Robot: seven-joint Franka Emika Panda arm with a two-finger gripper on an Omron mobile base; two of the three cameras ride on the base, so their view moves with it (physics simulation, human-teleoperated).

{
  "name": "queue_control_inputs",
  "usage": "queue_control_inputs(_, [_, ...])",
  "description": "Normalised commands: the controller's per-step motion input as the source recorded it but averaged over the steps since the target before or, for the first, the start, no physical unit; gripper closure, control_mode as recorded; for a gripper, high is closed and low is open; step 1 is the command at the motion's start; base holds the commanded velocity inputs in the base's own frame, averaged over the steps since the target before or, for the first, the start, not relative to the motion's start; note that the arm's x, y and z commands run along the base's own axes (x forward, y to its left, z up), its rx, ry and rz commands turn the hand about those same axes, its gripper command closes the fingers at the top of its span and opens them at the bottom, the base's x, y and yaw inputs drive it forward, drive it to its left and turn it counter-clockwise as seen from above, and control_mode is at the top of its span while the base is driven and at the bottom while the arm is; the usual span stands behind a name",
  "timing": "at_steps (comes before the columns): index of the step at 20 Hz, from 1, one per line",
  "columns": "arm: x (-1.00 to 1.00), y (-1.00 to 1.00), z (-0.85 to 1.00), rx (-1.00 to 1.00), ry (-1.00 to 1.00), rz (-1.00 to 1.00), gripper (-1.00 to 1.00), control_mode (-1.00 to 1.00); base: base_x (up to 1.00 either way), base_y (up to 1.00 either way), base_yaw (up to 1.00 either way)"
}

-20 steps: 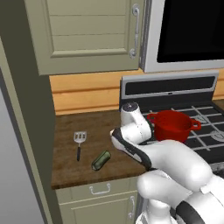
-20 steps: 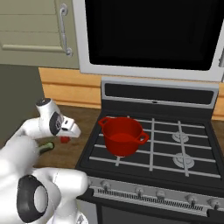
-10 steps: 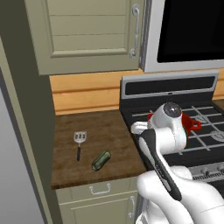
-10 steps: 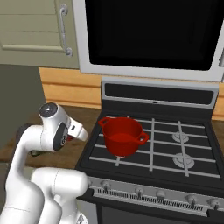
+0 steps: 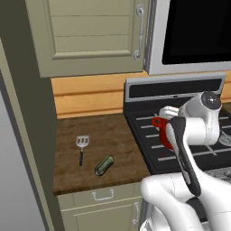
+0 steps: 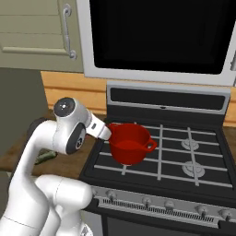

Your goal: Put the cucumber and bell pepper in the pot. Retrieve the spatula and lightly stir the vegetables in the pot.

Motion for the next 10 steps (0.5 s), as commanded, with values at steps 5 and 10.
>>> queue_control_inputs(5, [0.38,-0.61,-0.12,0.00,0.02,-0.06,1.00,-1.00,0.00,0.00,0.00])
queue_control_inputs(10, [0.55,-0.56,-0.69,0.00,0.09,0.00,1.00,-1.00,0.00,0.00,0.00])
